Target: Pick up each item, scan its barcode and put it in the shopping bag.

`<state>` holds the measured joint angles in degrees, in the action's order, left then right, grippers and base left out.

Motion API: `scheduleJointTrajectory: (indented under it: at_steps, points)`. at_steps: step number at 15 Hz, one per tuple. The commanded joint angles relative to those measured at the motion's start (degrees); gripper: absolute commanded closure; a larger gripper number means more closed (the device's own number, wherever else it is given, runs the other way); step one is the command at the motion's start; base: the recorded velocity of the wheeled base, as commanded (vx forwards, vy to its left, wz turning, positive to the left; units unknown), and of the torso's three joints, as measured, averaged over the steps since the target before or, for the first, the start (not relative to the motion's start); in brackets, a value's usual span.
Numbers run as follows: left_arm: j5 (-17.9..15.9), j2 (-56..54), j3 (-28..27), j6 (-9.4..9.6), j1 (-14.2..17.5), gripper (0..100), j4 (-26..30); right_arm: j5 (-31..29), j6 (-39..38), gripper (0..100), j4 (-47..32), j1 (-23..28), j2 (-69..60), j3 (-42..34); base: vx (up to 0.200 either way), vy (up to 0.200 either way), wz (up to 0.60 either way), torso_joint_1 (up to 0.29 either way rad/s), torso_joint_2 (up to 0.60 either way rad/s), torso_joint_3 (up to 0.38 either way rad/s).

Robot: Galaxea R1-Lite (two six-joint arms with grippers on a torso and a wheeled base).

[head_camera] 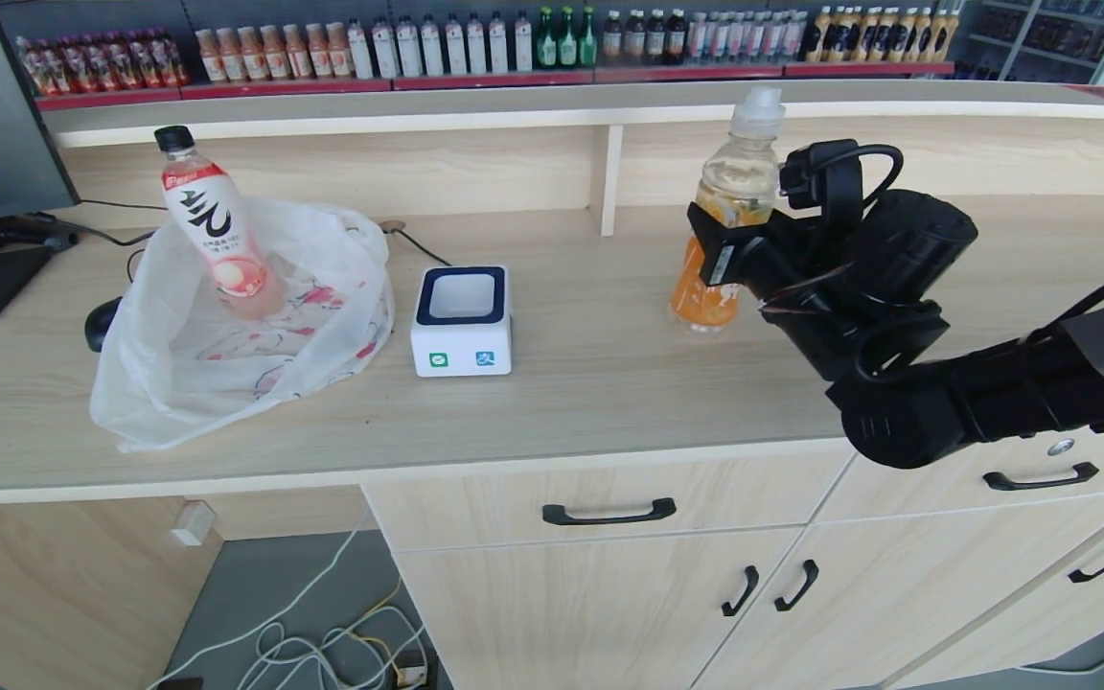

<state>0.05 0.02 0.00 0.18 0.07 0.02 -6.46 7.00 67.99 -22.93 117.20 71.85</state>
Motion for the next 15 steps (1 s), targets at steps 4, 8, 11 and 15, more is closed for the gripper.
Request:
scheduleJointTrajectory:
  at_steps: [4,8,11,15]
  points:
    - [0.0,0.0,0.0,-0.01,0.0,0,0.0,0.0,0.0,100,0.0,-0.4,-4.7,-0.2,0.000,0.000,0.00,0.000,0.00,0.000]
    - [0.0,0.0,0.0,-0.01,0.0,0,0.0,0.0,0.0,100,0.0,-2.3,-8.9,-2.8,0.000,0.000,0.00,0.000,0.00,0.000]
    - [0.0,0.0,0.0,-0.01,0.0,0,0.0,-0.4,0.5,100,0.0,-4.9,-14.7,-8.7,0.000,0.000,0.00,0.000,0.00,0.000]
    - [0.0,0.0,0.0,-0.01,0.0,0,0.0,-0.5,2.5,100,0.7,-7.2,-21.6,-17.6,0.000,0.000,0.00,0.000,0.00,0.000]
